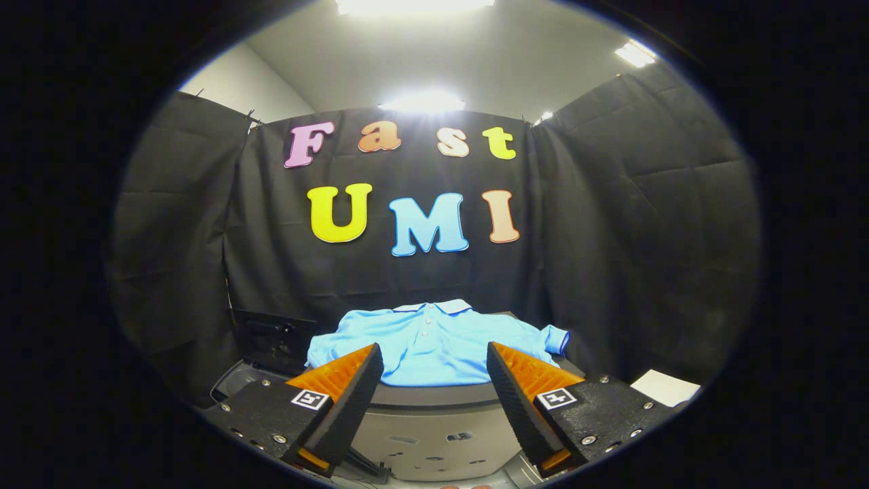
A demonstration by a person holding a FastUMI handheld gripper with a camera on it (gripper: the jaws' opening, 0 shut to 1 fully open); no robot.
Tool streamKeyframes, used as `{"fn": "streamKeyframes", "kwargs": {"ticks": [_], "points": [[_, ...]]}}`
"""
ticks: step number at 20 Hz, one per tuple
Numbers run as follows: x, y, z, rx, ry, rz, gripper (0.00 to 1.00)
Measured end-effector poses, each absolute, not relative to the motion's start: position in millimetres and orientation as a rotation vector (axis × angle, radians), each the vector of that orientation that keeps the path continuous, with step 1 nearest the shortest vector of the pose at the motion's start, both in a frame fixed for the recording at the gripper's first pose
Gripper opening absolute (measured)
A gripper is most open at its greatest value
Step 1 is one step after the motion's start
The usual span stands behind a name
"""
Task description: Put the clothes into the washing machine and then close the washing machine lid.
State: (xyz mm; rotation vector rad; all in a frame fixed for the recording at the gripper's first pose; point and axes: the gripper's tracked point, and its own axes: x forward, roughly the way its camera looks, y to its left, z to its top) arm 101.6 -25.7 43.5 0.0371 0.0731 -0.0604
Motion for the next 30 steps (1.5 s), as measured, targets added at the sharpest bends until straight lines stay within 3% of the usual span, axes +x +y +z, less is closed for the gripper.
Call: {"fn": "streamKeyframes", "kwargs": {"ticks": [12, 21, 27, 28, 29, 30], "points": [[252.3, -2.3, 2.3, -0.024, 0.374, -0.005, 0.95], [275.9, -7.0, -62.1, -0.044, 0.609, -0.002, 0.96], [278.0, -0.3, -65.6, -0.018, 0.617, 0.059, 0.95], [277.7, 1.8, -66.1, -0.013, 0.617, 0.058, 0.9], [274.4, 5.7, -65.8, 0.079, 0.658, 0.07, 0.19], [275.2, 5.4, -65.8, 0.11, 0.666, 0.07, 0.15]]}}
